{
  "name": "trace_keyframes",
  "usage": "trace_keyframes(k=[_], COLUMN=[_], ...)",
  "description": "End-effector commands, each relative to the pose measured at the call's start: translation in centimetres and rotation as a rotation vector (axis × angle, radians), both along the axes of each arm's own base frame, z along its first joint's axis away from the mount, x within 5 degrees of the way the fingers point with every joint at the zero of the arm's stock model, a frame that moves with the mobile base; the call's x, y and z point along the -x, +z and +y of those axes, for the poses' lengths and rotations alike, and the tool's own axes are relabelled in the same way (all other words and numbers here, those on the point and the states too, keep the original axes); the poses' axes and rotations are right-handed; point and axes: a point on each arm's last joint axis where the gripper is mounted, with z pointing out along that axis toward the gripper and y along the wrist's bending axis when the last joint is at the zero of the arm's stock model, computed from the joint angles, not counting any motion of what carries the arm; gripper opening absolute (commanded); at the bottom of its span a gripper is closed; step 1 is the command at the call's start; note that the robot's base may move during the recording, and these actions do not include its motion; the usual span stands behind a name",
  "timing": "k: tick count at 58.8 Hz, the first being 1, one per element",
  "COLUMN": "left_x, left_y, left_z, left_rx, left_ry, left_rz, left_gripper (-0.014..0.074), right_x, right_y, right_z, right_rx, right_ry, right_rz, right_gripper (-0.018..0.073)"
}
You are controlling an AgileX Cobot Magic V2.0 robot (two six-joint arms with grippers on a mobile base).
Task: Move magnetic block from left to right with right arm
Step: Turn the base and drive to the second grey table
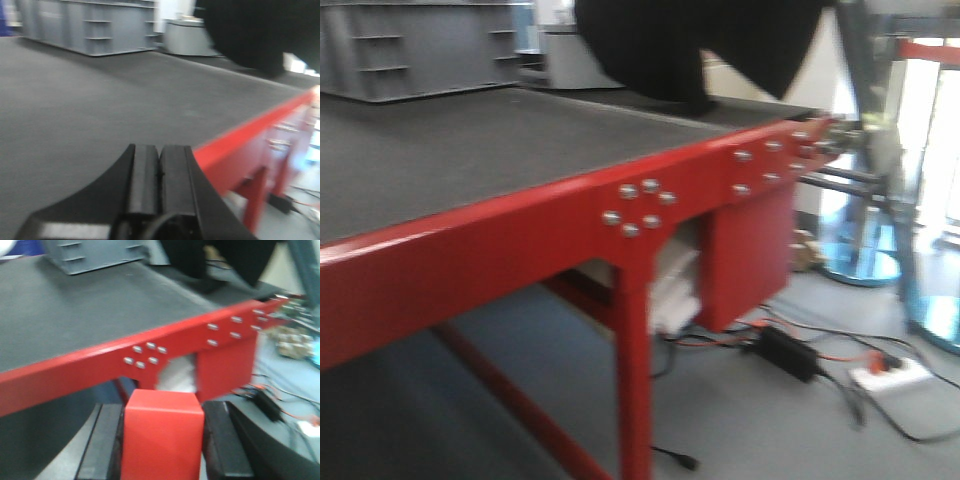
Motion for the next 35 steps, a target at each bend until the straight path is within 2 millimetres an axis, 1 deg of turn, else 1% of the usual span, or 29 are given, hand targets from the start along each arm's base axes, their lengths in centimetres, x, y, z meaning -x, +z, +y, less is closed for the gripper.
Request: trace_keyframes(k=[1, 35], left_x=[0.12, 0.12], left_y=[0.55, 0.55], left_z=[0.01, 0.01], left_rx=[0.009, 0.009], left_ry=[0.0, 0.0], left_rz=[-0.09, -0.09], left_gripper=[-0.0116, -0.0116], right_x=[-0.01, -0.01], right_y=[1.67, 1.67], right_z=[0.05, 0.05], right_rx=[-0.018, -0.018], right_ry=[0.007, 0.007], right_rz=[-0.108, -0.108], right_gripper=[0.0171, 0.0171])
